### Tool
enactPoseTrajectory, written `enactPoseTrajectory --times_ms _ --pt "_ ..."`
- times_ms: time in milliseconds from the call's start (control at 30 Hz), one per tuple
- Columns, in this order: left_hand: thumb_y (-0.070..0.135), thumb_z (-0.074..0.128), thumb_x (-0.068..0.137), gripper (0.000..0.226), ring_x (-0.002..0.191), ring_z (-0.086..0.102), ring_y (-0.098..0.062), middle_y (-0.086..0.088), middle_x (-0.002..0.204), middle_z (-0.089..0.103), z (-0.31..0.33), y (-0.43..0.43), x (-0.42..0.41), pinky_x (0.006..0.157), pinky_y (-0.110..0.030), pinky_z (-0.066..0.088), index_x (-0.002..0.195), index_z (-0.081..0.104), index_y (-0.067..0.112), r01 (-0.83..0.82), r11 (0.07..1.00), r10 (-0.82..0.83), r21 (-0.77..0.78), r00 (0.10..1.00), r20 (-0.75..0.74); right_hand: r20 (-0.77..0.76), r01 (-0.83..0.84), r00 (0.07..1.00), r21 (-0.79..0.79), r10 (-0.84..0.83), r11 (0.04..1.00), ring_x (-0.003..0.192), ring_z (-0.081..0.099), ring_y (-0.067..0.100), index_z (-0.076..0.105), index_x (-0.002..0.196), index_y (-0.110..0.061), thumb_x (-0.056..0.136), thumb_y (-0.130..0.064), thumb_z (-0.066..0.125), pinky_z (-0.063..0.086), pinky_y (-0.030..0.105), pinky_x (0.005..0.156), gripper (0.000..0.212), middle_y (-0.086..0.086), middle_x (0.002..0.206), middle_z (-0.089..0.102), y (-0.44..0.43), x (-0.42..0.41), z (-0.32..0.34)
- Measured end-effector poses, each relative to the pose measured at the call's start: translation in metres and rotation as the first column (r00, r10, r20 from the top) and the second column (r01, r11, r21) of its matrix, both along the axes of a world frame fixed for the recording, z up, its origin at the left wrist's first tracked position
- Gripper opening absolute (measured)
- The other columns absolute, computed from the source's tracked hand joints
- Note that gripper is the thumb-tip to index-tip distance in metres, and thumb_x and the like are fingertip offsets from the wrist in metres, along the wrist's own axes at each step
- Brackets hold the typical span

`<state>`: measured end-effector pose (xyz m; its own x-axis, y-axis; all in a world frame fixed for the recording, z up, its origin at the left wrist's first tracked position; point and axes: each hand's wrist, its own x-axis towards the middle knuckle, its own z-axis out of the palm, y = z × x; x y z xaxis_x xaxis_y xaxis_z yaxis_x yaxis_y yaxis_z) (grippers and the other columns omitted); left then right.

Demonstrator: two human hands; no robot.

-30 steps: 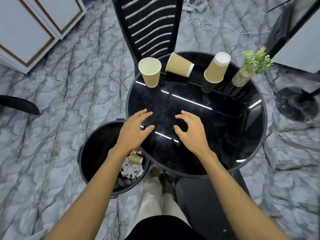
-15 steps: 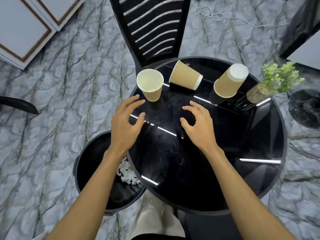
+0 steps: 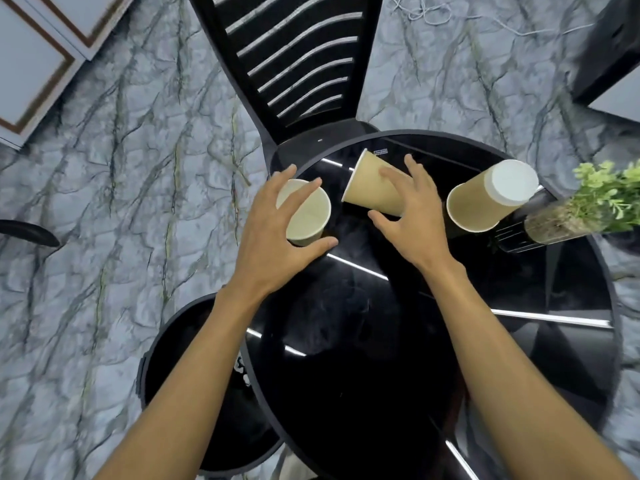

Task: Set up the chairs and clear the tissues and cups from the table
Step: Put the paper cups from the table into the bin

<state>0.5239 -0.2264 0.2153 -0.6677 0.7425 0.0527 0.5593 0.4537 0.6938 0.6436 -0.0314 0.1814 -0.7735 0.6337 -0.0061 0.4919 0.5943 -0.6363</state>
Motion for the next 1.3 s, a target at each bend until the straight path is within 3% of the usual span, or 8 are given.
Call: enactPoseTrajectory --times_ms 133,200,267,300,500,867,1133,1300 --pt "0.038 0.081 0.075 0.065 0.14 0.03 -0.014 0.006 0.153 0.035 -0.006 0.005 -0.002 0.113 -0.034 0.029 0.135 0.055 0.035 -0.043 0.998 0.044 0.038 0.999 -0.018 -0.057 0.026 0.998 0.016 -0.025 1.0 0.138 0.034 0.025 0.047 0.139 -0.028 0.08 -0.017 0.076 0.033 0.044 0.114 0.066 0.007 0.15 0.039 -0.002 0.0 -0.011" --pt "0.037 0.082 0.073 0.064 0.14 0.03 -0.013 0.005 0.153 0.035 -0.006 0.004 -0.003 0.112 -0.036 0.032 0.132 0.057 0.036 -0.056 0.998 0.057 0.028 0.998 -0.016 -0.088 0.026 0.996 0.021 -0.024 0.999 0.133 0.038 0.026 0.051 0.137 -0.025 0.078 -0.016 0.078 0.032 0.022 0.111 0.065 0.008 0.145 0.044 -0.006 0.003 -0.011" --pt "0.039 0.082 0.072 0.066 0.14 0.03 -0.013 0.006 0.154 0.031 -0.006 0.003 -0.004 0.111 -0.037 0.034 0.132 0.056 0.038 -0.072 0.997 0.072 0.011 0.997 0.005 -0.118 0.017 0.993 0.021 -0.014 1.0 0.129 0.04 0.028 0.055 0.134 -0.021 0.076 -0.013 0.08 0.026 -0.002 0.095 0.063 0.012 0.142 0.047 -0.009 0.006 -0.009" --pt "0.039 0.082 0.072 0.067 0.139 0.031 -0.012 0.006 0.154 0.031 -0.005 0.002 -0.004 0.11 -0.036 0.034 0.133 0.055 0.038 -0.079 0.997 0.078 0.009 0.997 0.017 -0.126 0.012 0.992 0.02 -0.009 1.0 0.128 0.041 0.029 0.056 0.133 -0.02 0.076 -0.013 0.08 0.023 -0.006 0.091 0.063 0.013 0.141 0.047 -0.011 0.008 -0.008" --pt "0.044 0.083 0.071 0.069 0.132 0.039 -0.01 0.01 0.143 0.038 0.002 -0.011 0.007 0.107 -0.034 0.039 0.134 0.055 0.037 -0.099 0.995 0.099 0.016 0.995 0.017 -0.112 -0.001 0.994 0.015 0.003 1.0 0.129 0.04 0.024 0.055 0.134 -0.026 0.077 -0.021 0.08 0.021 0.014 0.104 0.062 0.007 0.142 0.048 -0.024 0.024 0.002" --pt "0.044 0.082 0.072 0.069 0.134 0.034 -0.009 0.01 0.142 0.034 0.022 -0.093 0.074 0.11 -0.04 0.039 0.134 0.053 0.041 -0.16 0.987 0.16 0.021 0.987 0.002 -0.155 -0.093 0.984 0.007 0.093 0.996 0.128 0.04 0.02 0.054 0.135 -0.027 0.078 -0.024 0.079 0.012 -0.004 0.099 0.063 0.005 0.143 0.048 -0.095 0.077 0.033" --pt "0.053 0.073 0.075 0.064 0.131 0.033 -0.016 0.001 0.142 0.035 0.032 -0.202 0.119 0.107 -0.029 0.028 0.134 0.055 0.035 -0.355 0.935 0.353 -0.024 0.934 -0.047 -0.18 -0.26 0.952 -0.047 0.248 0.964 0.129 0.04 0.019 0.054 0.136 -0.028 0.078 -0.028 0.078 0.015 0.001 0.099 0.062 0.003 0.143 0.049 -0.191 0.087 0.042" --pt "0.055 0.066 0.078 0.059 0.132 0.031 -0.02 -0.002 0.144 0.034 0.03 -0.273 0.13 0.109 -0.034 0.027 0.133 0.056 0.038 -0.5 0.863 0.499 -0.069 0.866 -0.035 -0.195 -0.352 0.924 -0.105 0.327 0.93 0.127 0.041 0.017 0.054 0.135 -0.028 0.079 -0.03 0.076 0.017 0.0 0.097 0.06 0.0 0.14 0.05 -0.259 0.073 0.034"
